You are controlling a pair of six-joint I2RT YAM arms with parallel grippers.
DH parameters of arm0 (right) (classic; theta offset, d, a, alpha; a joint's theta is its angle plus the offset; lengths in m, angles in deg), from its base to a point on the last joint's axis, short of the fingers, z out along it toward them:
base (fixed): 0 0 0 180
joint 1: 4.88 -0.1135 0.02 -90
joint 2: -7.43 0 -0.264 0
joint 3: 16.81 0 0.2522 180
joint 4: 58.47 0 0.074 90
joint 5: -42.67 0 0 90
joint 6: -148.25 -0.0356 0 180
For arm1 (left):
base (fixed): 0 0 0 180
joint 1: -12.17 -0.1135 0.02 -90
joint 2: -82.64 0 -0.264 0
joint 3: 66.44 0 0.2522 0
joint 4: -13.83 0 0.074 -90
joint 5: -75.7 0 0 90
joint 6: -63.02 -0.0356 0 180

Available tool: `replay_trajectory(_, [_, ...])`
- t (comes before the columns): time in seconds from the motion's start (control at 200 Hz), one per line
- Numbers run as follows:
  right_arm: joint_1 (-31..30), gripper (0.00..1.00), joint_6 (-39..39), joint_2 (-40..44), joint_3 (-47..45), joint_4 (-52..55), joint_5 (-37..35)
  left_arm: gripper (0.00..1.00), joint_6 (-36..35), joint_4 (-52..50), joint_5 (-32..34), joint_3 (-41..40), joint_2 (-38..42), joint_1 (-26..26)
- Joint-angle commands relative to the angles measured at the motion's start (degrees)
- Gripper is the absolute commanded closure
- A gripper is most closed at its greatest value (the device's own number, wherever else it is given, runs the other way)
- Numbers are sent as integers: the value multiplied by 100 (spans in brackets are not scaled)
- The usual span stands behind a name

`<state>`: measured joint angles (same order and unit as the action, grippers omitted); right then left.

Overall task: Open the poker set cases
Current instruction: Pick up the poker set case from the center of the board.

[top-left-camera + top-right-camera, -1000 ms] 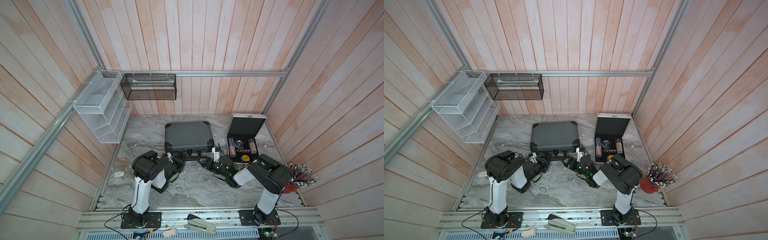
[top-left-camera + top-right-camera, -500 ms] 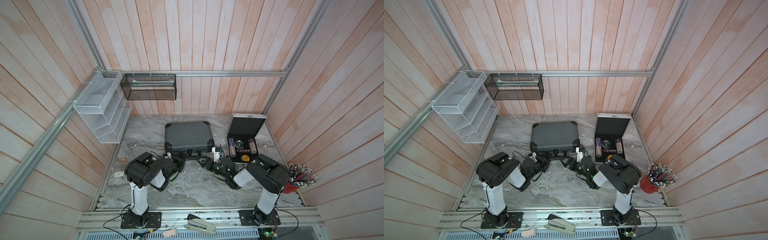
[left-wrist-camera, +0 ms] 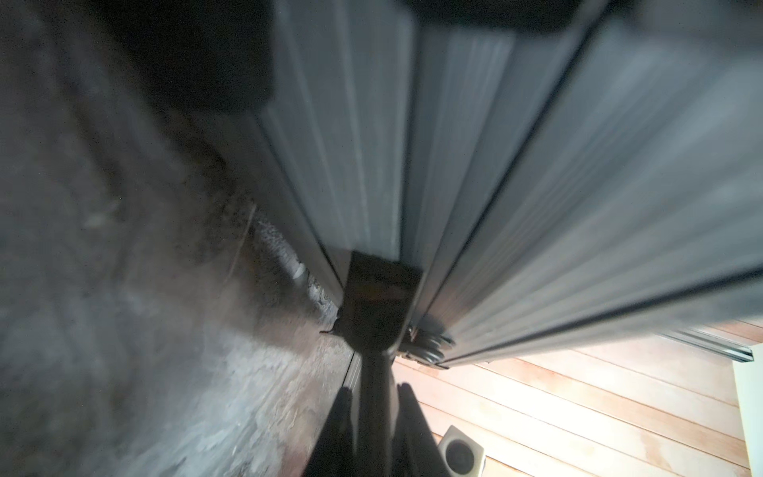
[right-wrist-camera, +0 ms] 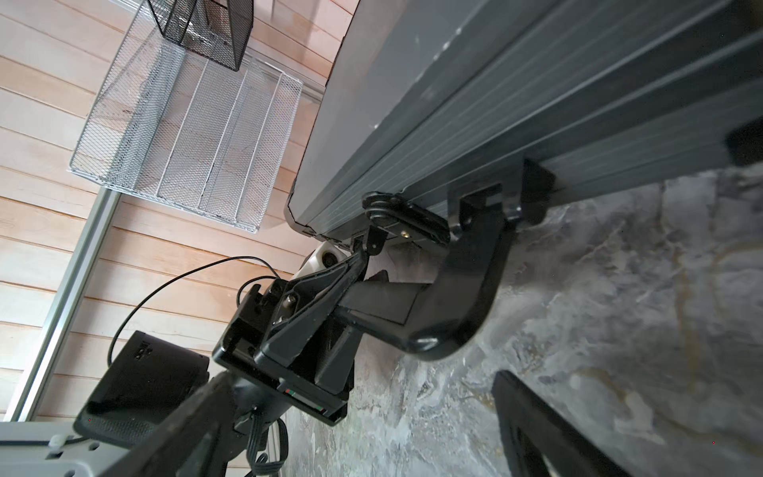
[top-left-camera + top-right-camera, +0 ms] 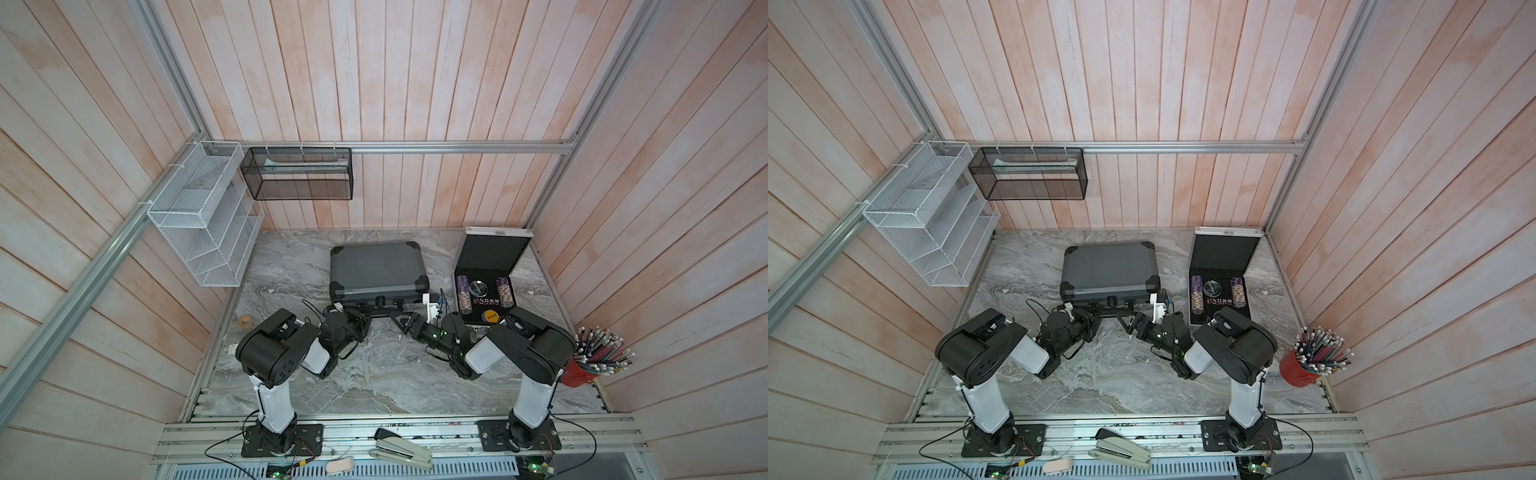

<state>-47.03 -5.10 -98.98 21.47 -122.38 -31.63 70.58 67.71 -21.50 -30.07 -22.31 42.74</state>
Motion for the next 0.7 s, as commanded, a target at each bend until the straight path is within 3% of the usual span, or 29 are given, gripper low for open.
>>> replay_trajectory(0.0, [-46,2,-37,-121,172,-293,91,100,-292,1035,-225,392,514,161])
replay_trajectory(0.325, [-100,2,-46,-204,297,-305,83,100,-211,777,-79,376,949,397])
replay_trajectory(0.695, [-118,2,-90,-333,497,-470,143,100,81,990,-82,380,890,556])
